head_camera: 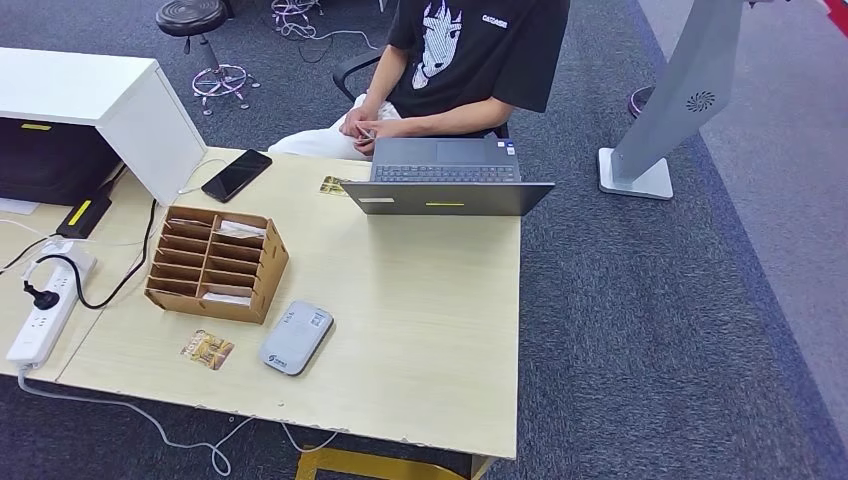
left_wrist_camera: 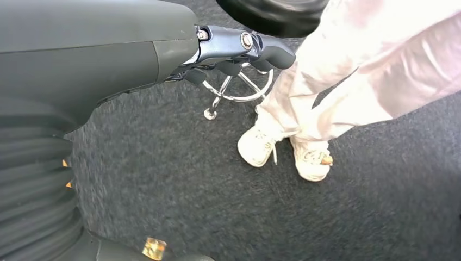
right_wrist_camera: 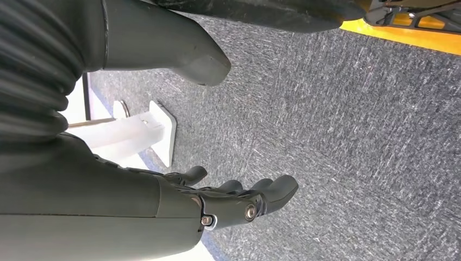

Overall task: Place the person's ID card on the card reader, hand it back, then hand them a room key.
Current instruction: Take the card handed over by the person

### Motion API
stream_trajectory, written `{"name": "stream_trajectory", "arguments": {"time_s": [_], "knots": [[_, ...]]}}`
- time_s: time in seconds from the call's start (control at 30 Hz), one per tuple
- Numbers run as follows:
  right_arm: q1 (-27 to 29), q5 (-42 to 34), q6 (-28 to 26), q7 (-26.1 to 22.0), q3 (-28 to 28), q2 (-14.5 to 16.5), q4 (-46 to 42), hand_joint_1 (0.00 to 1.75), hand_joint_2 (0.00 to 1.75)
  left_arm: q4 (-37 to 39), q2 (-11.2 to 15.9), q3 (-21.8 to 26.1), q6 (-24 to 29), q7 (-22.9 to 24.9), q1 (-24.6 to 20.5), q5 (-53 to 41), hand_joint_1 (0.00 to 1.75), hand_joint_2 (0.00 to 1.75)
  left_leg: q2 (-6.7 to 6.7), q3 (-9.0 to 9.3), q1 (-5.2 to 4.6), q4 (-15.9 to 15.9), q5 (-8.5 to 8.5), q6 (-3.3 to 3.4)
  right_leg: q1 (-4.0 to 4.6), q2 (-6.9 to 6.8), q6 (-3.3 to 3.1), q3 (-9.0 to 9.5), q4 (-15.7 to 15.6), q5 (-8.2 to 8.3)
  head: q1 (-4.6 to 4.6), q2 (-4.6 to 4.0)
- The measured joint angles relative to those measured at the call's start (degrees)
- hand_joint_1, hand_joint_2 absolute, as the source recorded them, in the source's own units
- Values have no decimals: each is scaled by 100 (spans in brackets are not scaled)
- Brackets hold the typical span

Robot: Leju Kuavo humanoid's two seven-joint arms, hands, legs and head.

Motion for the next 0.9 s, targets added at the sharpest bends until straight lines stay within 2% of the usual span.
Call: {"name": "stream_trajectory", "arguments": {"time_s": [0.07,0.1,0.17,0.23,0.3,0.37,0.43,0.5,0.53,0.67,0.7,0.77,0.9], "knots": [[3,-8,1,22,0,5,1,0,175,-102,-232,165,0,1,241,-800,0,175,10,10,-14,1,-5,3,-14,11,2,-9,-4,-1,5,0],[6,-20,2,34,0,13,1,0,175,-276,-453,384,-1,34,433,-1554,0,175,22,20,-28,1,-10,10,-28,23,6,-17,-6,-2,7,0],[22,-63,1,66,0,28,2,0,175,-875,-1128,1146,-8,283,808,-3688,0,175,28,28,-70,-4,-6,37,-69,35,28,-35,-6,-5,-49,-1],[20,-96,9,95,0,34,2,0,175,-1435,-1918,2376,-87,823,996,-6719,0,175,2,-2,-73,-8,5,62,-78,13,48,-29,-3,-5,-92,-1],[-7,-98,38,110,0,34,1,0,175,-1639,-2503,3938,-243,1579,1065,-10255,0,175,32,-25,-43,-4,-12,53,-52,42,45,-5,-17,10,-9,0],[-4,-100,69,117,0,29,1,0,175,-1636,-2830,5415,-376,2421,1120,-13177,0,175,102,-18,-39,-3,-40,54,-41,105,47,15,-35,24,37,0],[25,-102,84,125,0,18,3,0,175,-1628,-3019,6458,-438,2934,1210,-14785,0,175,110,-6,-47,-3,-47,67,-45,110,59,16,-39,21,10,0],[34,-103,87,128,0,12,4,0,175,-1626,-3158,6988,-472,3051,1313,-15050,0,175,71,4,-45,-2,-40,72,-44,75,67,16,-39,12,1,0],[30,-103,88,128,0,11,3,0,175,-1623,-3220,7121,-486,3067,1354,-14729,0,175,52,7,-44,-2,-35,74,-43,56,69,17,-39,8,3,0],[9,-103,93,133,0,11,2,0,175,-1608,-3449,7393,-560,3312,1392,-11796,0,175,26,9,-43,-2,-29,77,-42,26,71,21,-39,6,13,0],[8,-103,96,138,1,11,2,0,175,-1607,-3474,7429,-582,3406,1393,-11322,0,175,26,9,-43,-2,-29,76,-42,26,71,21,-39,6,14,0],[5,-103,97,152,2,10,2,0,175,-1606,-3511,7484,-606,3562,1398,-11151,0,175,23,8,-43,-2,-29,76,-41,23,70,21,-40,3,13,0],[-1,-105,90,178,2,7,2,0,175,-1605,-3588,7560,-606,3667,1391,-11508,0,175,22,10,-43,-2,-29,76,-41,19,68,25,-39,1,13,0]]}}
